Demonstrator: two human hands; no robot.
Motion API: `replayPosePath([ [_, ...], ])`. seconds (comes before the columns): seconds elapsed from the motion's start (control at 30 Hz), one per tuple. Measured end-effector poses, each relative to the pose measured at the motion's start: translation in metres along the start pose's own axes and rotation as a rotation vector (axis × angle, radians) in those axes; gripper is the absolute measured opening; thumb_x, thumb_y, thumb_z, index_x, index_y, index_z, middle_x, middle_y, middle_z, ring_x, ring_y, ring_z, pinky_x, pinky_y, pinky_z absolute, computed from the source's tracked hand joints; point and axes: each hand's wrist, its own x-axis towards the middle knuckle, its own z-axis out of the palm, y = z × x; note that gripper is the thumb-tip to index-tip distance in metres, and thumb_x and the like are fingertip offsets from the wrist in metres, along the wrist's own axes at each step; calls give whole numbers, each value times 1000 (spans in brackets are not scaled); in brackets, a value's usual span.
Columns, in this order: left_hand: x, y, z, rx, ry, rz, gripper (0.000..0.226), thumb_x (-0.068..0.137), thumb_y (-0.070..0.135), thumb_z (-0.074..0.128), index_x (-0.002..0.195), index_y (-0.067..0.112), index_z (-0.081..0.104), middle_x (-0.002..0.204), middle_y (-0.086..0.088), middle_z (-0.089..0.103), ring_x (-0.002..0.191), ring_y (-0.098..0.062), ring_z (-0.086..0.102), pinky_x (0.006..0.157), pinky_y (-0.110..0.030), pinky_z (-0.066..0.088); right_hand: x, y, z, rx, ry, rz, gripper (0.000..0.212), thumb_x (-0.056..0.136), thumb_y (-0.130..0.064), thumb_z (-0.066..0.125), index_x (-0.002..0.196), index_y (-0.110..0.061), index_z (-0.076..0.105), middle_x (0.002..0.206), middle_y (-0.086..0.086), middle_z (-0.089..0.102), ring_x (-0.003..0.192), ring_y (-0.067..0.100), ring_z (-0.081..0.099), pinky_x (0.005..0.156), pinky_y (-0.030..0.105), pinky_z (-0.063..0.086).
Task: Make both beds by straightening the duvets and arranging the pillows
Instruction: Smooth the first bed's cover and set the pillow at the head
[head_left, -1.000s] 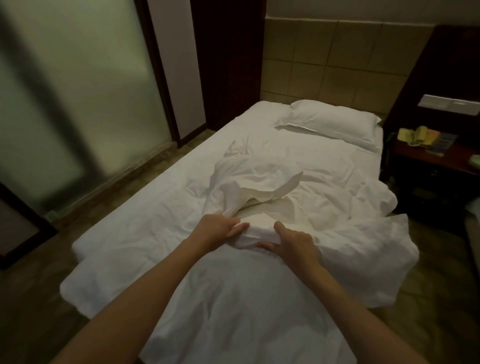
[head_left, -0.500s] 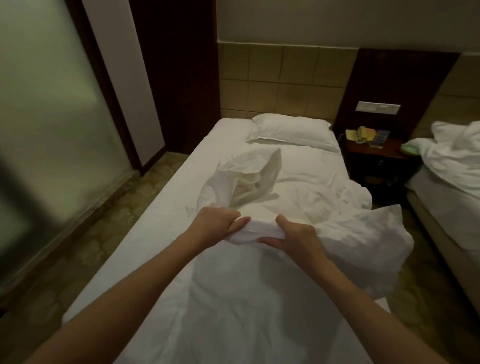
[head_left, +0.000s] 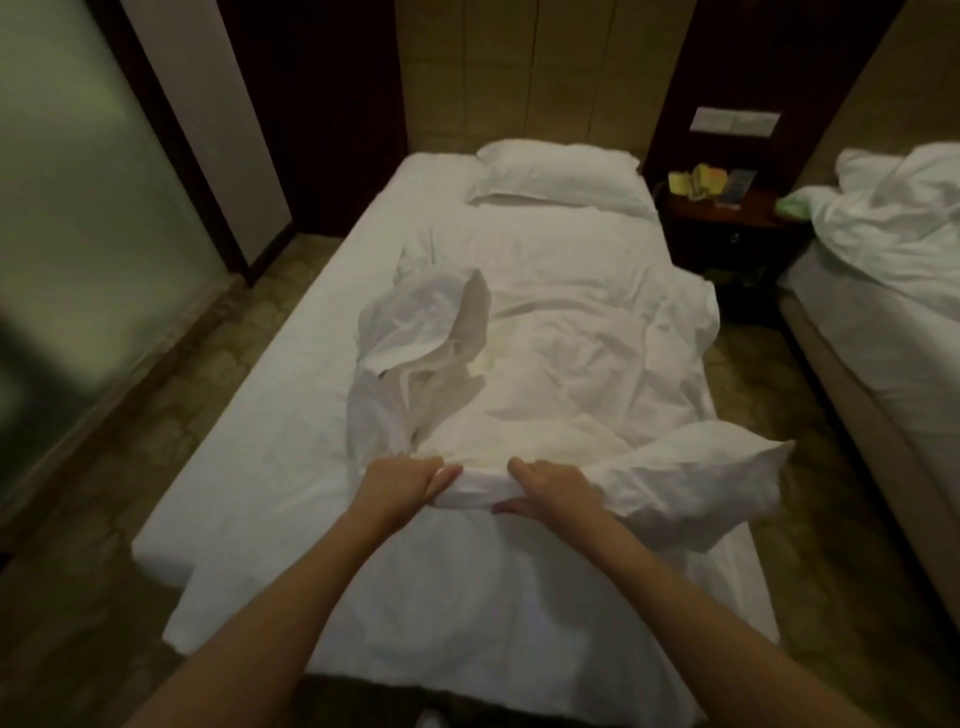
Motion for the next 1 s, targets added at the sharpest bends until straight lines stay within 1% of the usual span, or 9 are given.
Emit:
replayPosePath([
  [0.07, -3, 5, 9, 8, 0, -12, 37, 103, 42, 29, 117, 22, 57, 112, -7, 65, 103, -24, 60, 85, -33, 42, -12, -1, 2, 23, 18, -4, 48, 59, -59, 60, 76, -15, 55, 51, 1, 54, 41, 20, 55, 31, 19, 29],
  [0.2, -2, 5, 23, 58, -50, 56, 36, 104, 31, 32, 138, 30, 44, 125, -3, 58, 109, -23, 57, 84, -31, 43, -36, -4, 13, 18, 8, 68, 43, 72, -62, 42, 78, -19, 39, 54, -2, 53, 47, 19, 56, 32, 20, 27],
  [0.27, -2, 3, 39, -55, -73, 19, 38, 102, 43, 32, 126, 26, 56, 118, -4, 63, 104, -23, 60, 83, -31, 43, -46, -7, 25, 20, 12, 124, 42, 73, -60, 42, 75, -18, 44, 55, 0, 54, 47, 20, 55, 33, 21, 26],
  [0.33, -4, 3, 55, -244, -53, -62, 67, 88, 68, 21, 104, 19, 65, 102, -6, 68, 94, -23, 62, 79, -31, 42, -58, -9, 42, 6, 11, 189, 45, 73, -57, 46, 67, -13, 52, 55, 3, 54, 47, 24, 54, 35, 23, 27],
  [0.43, -12, 5, 83, -285, -25, -81, 72, 77, 75, 12, 82, 19, 57, 90, -6, 66, 87, -25, 62, 75, -35, 45, -81, -10, 67, -9, -40, 250, 47, 72, -57, 49, 68, -12, 60, 64, 4, 57, 56, 27, 57, 52, 33, 33],
  [0.67, -16, 3, 152, -362, -26, -62, 70, 75, 73, 9, 78, 19, 53, 87, -8, 64, 85, -27, 61, 75, -35, 44, -128, -11, 110, 59, -58, 305, 49, 75, -56, 51, 75, -9, 65, 68, 8, 59, 55, 31, 58, 42, 27, 40],
  [0.8, -13, 7, 203, -336, 16, -69, 61, 82, 66, 16, 78, 18, 53, 86, -9, 65, 84, -28, 62, 74, -34, 42, -152, -3, 142, 26, 0, 280, 51, 82, -62, 50, 71, -14, 65, 68, 5, 61, 60, 28, 59, 48, 29, 42],
  [0.9, -9, 16, 253, -262, 135, -91, 77, 78, 71, 6, 80, 16, 59, 79, -9, 68, 77, -28, 63, 68, -33, 40, -185, 7, 173, -30, 46, 309, 49, 82, -63, 50, 72, -18, 66, 73, 0, 65, 67, 23, 63, 55, 30, 44],
  [1.0, -3, 27, 303, -267, 253, -62, 58, 86, 67, 13, 67, 23, 46, 60, -9, 62, 60, -28, 62, 55, -32, 35, -217, 16, 204, -14, 124, 323, 45, 81, -59, 53, 76, -17, 69, 76, -1, 68, 68, 21, 64, 60, 26, 42],
])
